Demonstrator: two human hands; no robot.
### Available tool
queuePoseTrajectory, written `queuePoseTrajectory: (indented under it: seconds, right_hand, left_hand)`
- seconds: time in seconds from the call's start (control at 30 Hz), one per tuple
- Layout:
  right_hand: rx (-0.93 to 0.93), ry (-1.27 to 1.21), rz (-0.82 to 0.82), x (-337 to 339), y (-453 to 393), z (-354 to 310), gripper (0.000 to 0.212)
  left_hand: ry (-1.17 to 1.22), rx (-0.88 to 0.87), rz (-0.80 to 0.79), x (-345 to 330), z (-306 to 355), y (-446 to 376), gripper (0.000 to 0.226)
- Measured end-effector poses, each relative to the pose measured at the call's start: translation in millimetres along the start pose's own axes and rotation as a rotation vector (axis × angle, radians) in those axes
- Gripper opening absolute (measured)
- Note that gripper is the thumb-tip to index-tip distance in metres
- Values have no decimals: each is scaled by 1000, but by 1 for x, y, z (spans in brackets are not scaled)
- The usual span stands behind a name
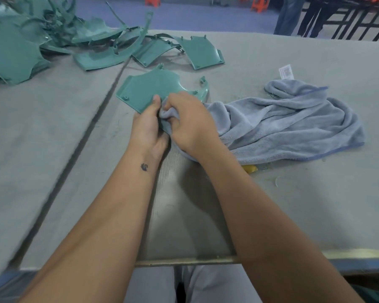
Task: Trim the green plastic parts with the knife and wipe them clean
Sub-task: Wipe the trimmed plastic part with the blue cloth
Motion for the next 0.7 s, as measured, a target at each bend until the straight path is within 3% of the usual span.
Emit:
queuePoseTrajectory:
  seconds: [0.1,0.23,0.4,0.5,0.6,0.7]
  right_hand:
    - [-182,71,109,19,-5,30,12]
    - [-357,175,112,30,-6,57,16]
    - [-161,119,-78,-2,0,21,14]
    - [-41,137,-118,-15,4,1,15]
    - [-84,56,-60,-7,5,7,12]
    - [-229,156,25,10,3,32,11]
  left_hand:
    - [-53,27,1,2,0,0,17]
    - [-116,47,-18,3,1,2,12]
    - [16,10,6,3,4,0,24]
    - [89,-27,52,6,9,-2,19]
    - [102,-20,52,5,10,-1,21]
    - [155,-16,18,5,19,0,24]
Point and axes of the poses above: each hand's wrist, its own y-axis away from the middle knuckle, its own x-axis out of the back of the hand, z = x × y, the point moved 9 cm from there along -y, towards the middle knuckle, and after that the axes turned 3 degrees about -x, right-handed, at the moved point
